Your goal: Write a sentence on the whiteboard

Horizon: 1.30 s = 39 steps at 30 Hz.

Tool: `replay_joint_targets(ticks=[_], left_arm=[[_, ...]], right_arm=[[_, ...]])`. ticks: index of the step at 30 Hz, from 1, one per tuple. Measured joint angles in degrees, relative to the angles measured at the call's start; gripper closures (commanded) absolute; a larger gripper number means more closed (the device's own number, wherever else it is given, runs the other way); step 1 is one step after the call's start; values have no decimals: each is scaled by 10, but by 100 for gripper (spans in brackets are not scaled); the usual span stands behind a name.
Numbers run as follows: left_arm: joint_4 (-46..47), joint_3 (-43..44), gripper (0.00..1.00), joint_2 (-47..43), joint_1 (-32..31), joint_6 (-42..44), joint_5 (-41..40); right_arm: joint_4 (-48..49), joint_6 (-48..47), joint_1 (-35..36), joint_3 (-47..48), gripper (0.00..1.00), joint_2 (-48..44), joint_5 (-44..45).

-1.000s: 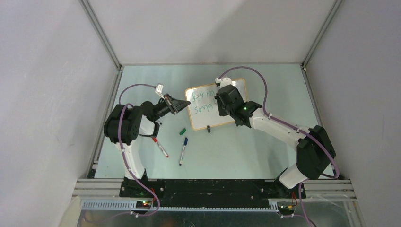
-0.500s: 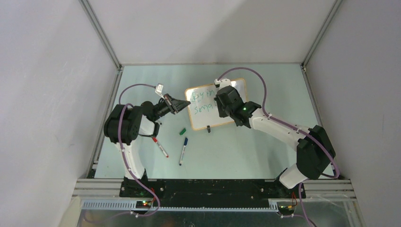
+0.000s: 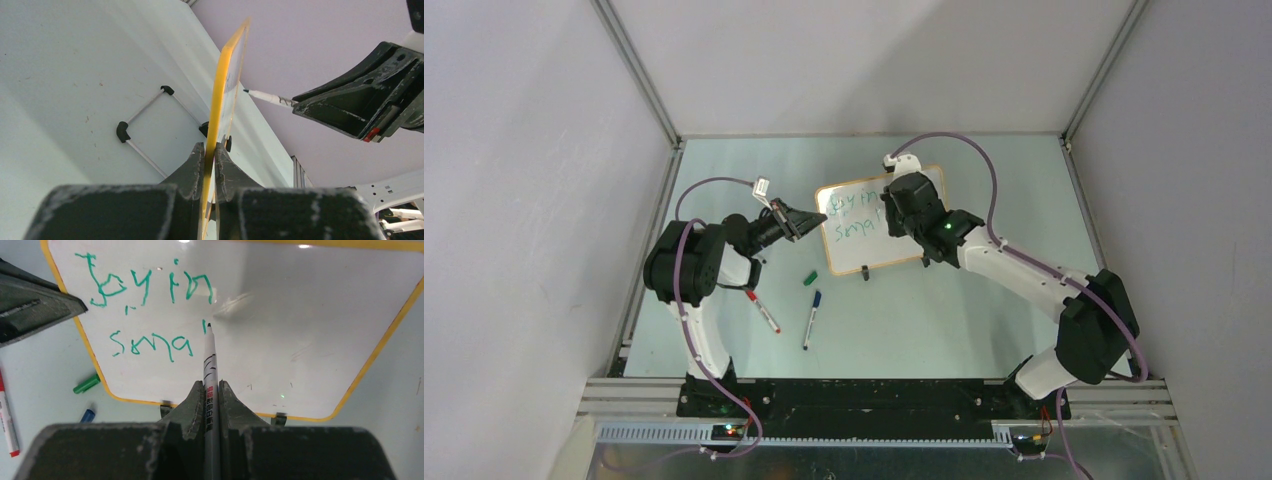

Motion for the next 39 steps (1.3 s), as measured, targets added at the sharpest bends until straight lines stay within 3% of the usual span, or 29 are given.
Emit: replay_joint_targets(ticks=[39], left_arm=[[0, 0, 100, 0, 0, 0, 0]], right_arm=[[0, 0, -7, 14, 100, 23, 6]])
